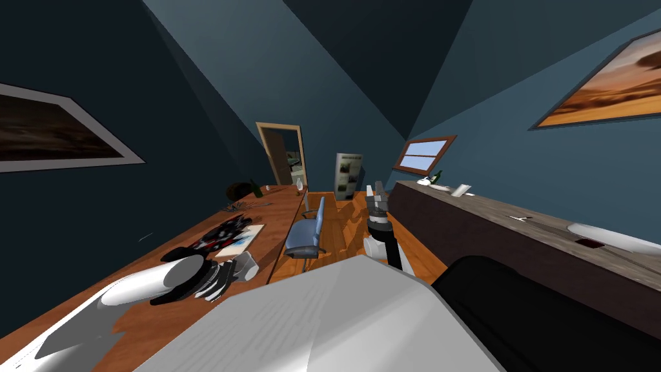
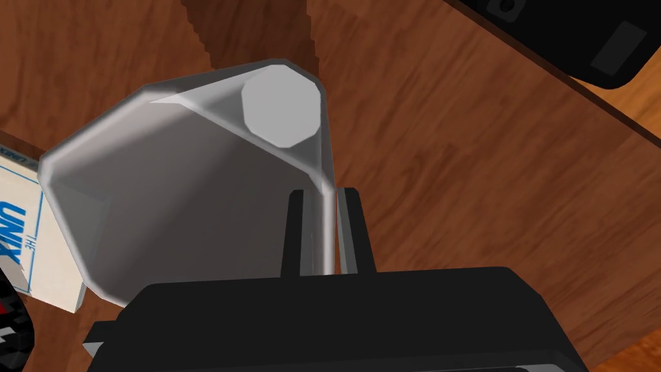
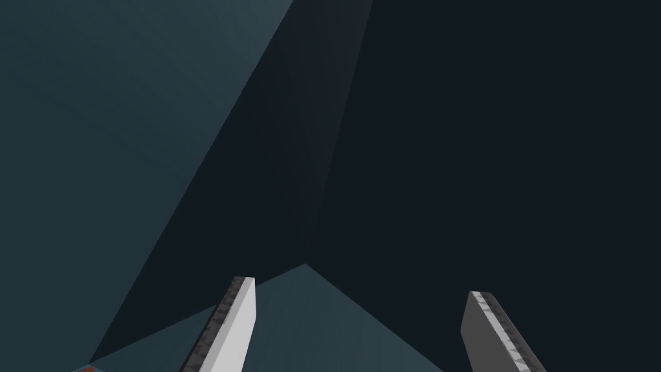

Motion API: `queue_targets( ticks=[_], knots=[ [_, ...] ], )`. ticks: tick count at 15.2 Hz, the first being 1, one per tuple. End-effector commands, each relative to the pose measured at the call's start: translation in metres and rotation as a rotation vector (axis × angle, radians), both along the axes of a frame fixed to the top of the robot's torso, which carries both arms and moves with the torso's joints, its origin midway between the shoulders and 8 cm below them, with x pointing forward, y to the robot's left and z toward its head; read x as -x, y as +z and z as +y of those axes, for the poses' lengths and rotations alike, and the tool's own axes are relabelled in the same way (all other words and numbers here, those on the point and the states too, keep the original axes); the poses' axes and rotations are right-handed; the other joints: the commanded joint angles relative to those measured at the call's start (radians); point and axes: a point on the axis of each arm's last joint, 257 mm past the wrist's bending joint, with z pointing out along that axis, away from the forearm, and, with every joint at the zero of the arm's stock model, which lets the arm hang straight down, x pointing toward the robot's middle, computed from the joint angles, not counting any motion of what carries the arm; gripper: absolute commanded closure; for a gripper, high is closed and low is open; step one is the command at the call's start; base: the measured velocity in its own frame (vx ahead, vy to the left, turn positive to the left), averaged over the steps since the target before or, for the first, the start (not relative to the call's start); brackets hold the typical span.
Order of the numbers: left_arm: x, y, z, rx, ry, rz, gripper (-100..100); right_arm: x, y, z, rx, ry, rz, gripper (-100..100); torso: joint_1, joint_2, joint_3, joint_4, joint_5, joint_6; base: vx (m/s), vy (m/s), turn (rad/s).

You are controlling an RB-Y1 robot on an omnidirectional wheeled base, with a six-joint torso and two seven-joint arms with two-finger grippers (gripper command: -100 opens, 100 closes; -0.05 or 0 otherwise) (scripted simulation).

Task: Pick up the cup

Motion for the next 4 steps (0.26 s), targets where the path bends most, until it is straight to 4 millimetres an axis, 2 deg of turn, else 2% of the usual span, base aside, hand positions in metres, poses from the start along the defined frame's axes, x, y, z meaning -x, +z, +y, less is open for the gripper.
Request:
queue_targets(
  ticks=[1, 3, 4],
  knots=[
    [-0.0003, 0.0097, -0.0011, 0.0, -0.013, -0.004, 100, 0.0, 0.0, 0.0, 0.0, 0.0, 0.0, 0, 0.0, 0.0, 0.0, 0.0, 0.0, 0.0, 0.005, 0.001, 0.03],
    [0.0005, 0.0166, -0.0018, -0.001, -0.018, -0.003, 100, 0.0, 0.0, 0.0, 0.0, 0.0, 0.0, 0, 0.0, -0.001, 0.0, 0.001, -0.001, 0.0, 0.014, 0.003, 0.037],
    [-0.0002, 0.0105, -0.0022, 0.0, -0.015, -0.003, 100, 0.0, 0.0, 0.0, 0.0, 0.0, 0.0, 0, -0.001, -0.001, 0.0, 0.001, -0.001, 0.0, 0.01, 0.004, 0.01]
  ],
)
